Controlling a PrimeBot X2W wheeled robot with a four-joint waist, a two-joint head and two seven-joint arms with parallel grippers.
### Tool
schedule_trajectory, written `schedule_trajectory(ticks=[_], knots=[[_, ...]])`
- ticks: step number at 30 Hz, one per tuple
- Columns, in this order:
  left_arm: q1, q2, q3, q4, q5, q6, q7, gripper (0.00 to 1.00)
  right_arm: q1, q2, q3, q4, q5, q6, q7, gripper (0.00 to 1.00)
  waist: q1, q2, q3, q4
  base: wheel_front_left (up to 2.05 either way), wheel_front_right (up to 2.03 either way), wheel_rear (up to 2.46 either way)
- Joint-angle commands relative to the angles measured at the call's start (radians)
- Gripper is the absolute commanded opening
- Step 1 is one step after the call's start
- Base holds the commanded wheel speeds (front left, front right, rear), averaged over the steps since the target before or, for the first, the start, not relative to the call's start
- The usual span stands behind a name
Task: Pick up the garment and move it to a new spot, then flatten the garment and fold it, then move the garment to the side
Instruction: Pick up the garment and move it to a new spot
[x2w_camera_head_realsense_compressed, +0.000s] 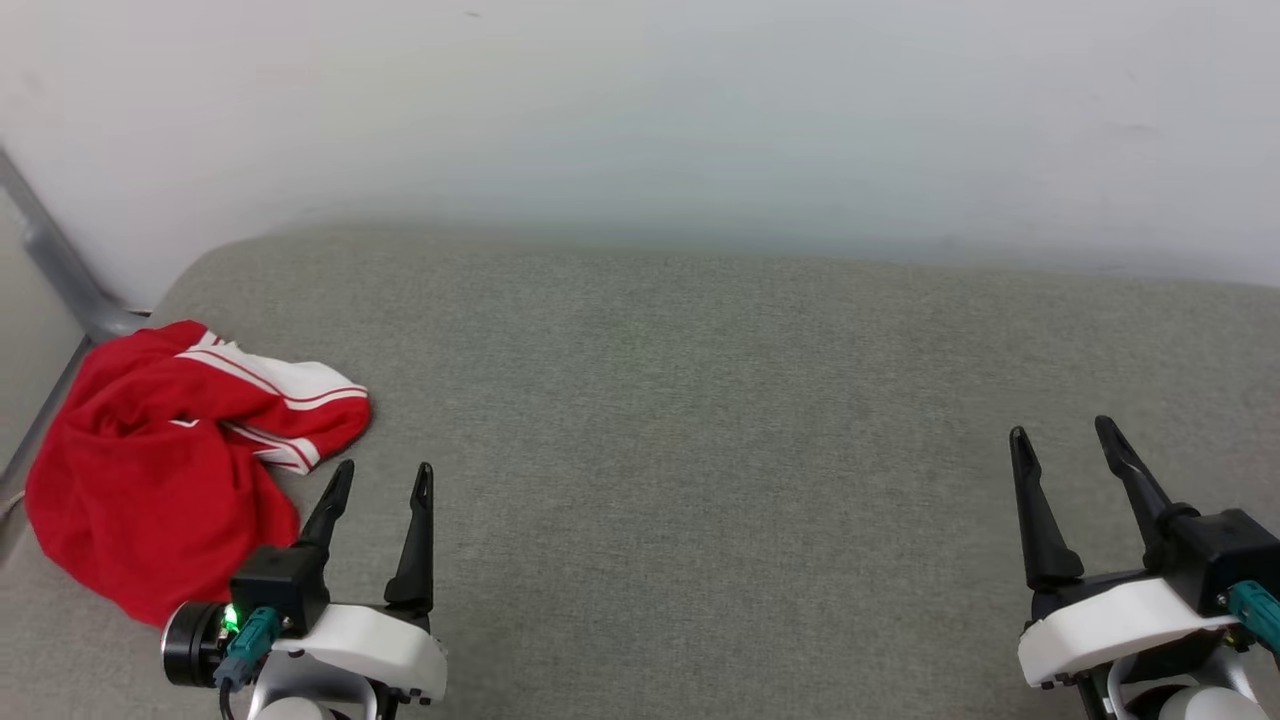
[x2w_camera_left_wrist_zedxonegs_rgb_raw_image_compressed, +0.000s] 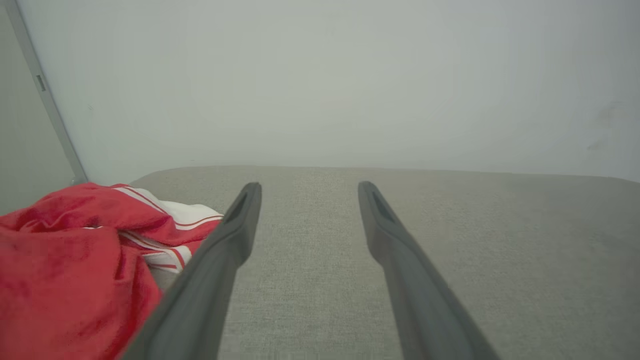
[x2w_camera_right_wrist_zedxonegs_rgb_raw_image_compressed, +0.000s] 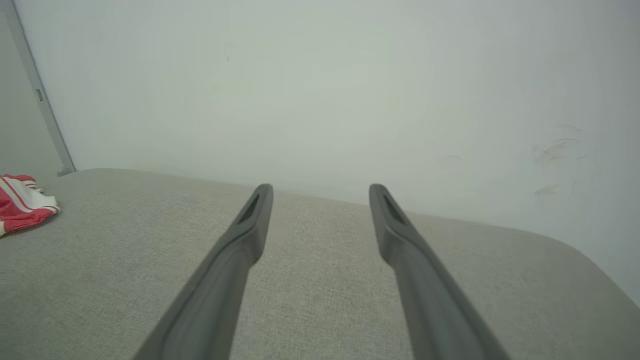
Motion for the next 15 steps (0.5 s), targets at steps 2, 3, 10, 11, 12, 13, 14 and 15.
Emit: schedule_trajectory(ticks=[2,3,10,11,12,13,14,15], knots=[[-0.012,0.003,0.012,0.007,-0.002,-0.004,-0.003,1.00,-0.010,0.003,0.006,-0.007,0.007,0.000,-0.009,1.00,0.0000,0.0000,0.000,0.045,0.00,0.00,0.00],[-0.013,0.001,0.017,0.008,-0.007,-0.005,-0.003,1.00,-0.010,0.003,0.009,-0.009,0.008,0.000,-0.010,1.00,0.0000,0.0000,0.000,0.057,0.00,0.00,0.00],[-0.014,0.003,0.040,0.015,-0.013,-0.007,-0.003,1.00,-0.012,0.003,0.036,-0.012,0.019,0.000,-0.012,1.00,0.0000,0.0000,-0.002,0.145,0.00,0.00,0.00],[-0.014,0.004,0.045,0.013,-0.013,-0.007,-0.003,1.00,-0.014,0.003,0.043,-0.012,0.021,0.000,-0.014,1.00,0.0000,0.0000,-0.002,0.157,0.00,0.00,0.00],[-0.014,0.004,0.051,0.012,-0.016,-0.007,-0.003,1.00,-0.015,0.003,0.048,-0.012,0.021,0.000,-0.015,1.00,0.0000,0.0000,-0.002,0.169,0.00,0.00,0.00],[-0.014,0.003,0.053,0.010,-0.017,-0.008,-0.003,1.00,-0.016,0.003,0.051,-0.010,0.022,0.000,-0.016,1.00,0.0000,0.0000,-0.002,0.183,0.00,0.00,0.00],[-0.014,0.003,0.056,0.008,-0.017,-0.009,-0.003,1.00,-0.017,0.003,0.055,-0.007,0.022,0.000,-0.015,1.00,0.0000,0.0000,-0.003,0.196,0.00,0.00,0.00],[-0.013,0.002,0.059,0.006,-0.016,-0.009,-0.003,1.00,-0.020,0.003,0.059,-0.005,0.025,0.000,-0.017,1.00,0.0000,0.0000,-0.003,0.209,0.00,0.00,0.00]])
